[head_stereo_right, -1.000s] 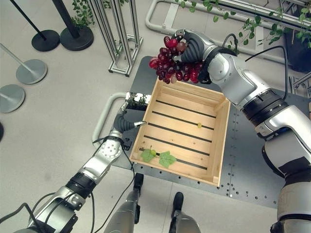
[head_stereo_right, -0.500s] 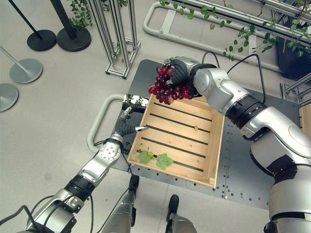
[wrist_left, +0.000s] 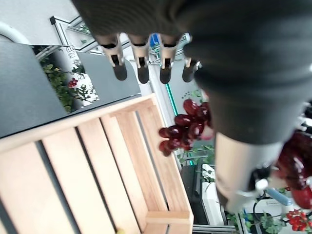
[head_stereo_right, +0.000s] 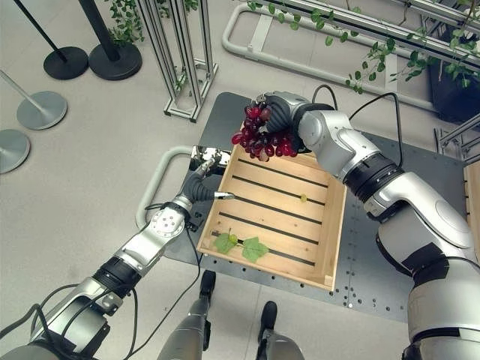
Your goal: Pick up the fruits from the basket on one side to the basket on the other side
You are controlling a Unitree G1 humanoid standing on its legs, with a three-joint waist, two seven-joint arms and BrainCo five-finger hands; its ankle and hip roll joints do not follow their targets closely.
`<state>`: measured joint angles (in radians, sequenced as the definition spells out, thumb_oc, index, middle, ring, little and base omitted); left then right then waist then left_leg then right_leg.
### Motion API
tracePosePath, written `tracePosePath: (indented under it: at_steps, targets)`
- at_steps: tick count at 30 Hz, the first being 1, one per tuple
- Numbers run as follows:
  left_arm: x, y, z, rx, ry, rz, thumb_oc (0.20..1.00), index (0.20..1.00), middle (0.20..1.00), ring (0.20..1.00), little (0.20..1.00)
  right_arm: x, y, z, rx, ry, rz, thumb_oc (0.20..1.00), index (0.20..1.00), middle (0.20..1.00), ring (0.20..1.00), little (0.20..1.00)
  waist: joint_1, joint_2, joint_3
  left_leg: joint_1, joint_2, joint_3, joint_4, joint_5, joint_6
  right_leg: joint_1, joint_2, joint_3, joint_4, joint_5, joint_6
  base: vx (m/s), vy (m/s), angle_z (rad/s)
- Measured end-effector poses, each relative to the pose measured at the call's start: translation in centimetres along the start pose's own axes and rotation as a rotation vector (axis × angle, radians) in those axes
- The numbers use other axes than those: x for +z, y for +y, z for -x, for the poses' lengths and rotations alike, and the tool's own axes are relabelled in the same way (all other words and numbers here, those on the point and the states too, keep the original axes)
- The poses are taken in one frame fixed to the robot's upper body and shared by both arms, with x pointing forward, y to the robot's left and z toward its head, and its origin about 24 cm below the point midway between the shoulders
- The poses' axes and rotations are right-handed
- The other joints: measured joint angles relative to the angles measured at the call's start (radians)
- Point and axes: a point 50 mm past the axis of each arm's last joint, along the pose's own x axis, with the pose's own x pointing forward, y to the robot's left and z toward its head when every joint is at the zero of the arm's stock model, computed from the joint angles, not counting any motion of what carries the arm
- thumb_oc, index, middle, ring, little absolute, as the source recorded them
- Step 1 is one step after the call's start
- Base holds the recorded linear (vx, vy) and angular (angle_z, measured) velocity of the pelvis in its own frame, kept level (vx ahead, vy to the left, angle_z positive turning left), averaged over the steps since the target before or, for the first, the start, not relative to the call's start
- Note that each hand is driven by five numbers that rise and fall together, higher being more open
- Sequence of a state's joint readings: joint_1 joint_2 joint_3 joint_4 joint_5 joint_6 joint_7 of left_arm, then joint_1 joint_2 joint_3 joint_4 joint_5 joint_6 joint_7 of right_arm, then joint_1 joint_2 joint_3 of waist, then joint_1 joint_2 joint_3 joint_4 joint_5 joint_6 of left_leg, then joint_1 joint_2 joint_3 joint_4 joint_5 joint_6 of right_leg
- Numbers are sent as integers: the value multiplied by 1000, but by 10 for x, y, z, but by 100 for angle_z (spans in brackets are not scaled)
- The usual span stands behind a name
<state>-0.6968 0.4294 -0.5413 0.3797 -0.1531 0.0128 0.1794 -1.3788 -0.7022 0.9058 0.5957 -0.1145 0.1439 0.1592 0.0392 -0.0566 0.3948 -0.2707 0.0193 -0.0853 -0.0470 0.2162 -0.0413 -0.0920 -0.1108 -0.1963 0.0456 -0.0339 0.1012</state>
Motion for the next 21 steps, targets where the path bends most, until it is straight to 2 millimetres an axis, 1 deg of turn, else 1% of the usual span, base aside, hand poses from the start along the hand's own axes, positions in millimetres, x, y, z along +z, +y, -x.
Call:
tracePosePath:
  at_steps: [1, 4, 6, 10, 17, 21]
  targets:
    - [1, -1, 0, -4, -3, 0, 1000, 1000, 1000, 1000, 1000, -1, 1, -1, 0, 4, -3, 200, 200, 200, 200, 200, -1, 3, -2, 0, 0, 0, 0, 0, 0, 0, 0, 0, 0, 0, 0, 0, 0, 0]
    - [1, -10, -4, -30, 8, -5, 1000, 1000, 1000, 1000, 1000, -2, 8, -6, -13, 24, -34, 200, 200, 200, 200, 200, 0, 29, -16, 0, 0, 0, 0, 0, 0, 0, 0, 0, 0, 0, 0, 0, 0, 0]
    - [1, -10, -4, -30, 11, 11, 1000, 1000, 1000, 1000, 1000, 0, 11, -7, -12, 23, -42, 200, 200, 200, 200, 200, -1, 34, -18, 0, 1, 0, 0, 0, 0, 0, 1, 0, 0, 0, 0, 0, 0, 0]
    - [4, -19, -6, -50, 3, 31, 1000, 1000, 1000, 1000, 1000, -2, 16, -12, -23, 51, -74, 200, 200, 200, 200, 200, -1, 36, -19, 1, 0, 0, 0, 0, 0, 1, 0, 0, 0, 0, 0, 0, 0, 0]
    - [12, -28, -10, -61, -17, 37, 1000, 1000, 1000, 1000, 1000, -1, 15, -12, -53, 52, -81, 200, 200, 200, 200, 200, -3, 36, -19, 1, 0, 0, 1, 0, 0, 1, 0, 0, 1, 0, 0, 0, 0, 0]
    - [15, -31, -13, -42, -18, 49, 1000, 1000, 1000, 1000, 1000, -1, 14, -14, -98, 58, -129, 200, 200, 200, 200, 200, -5, 36, -19, 2, 0, 0, 1, 0, 0, 2, 0, 0, 1, 0, 0, 0, 0, 0]
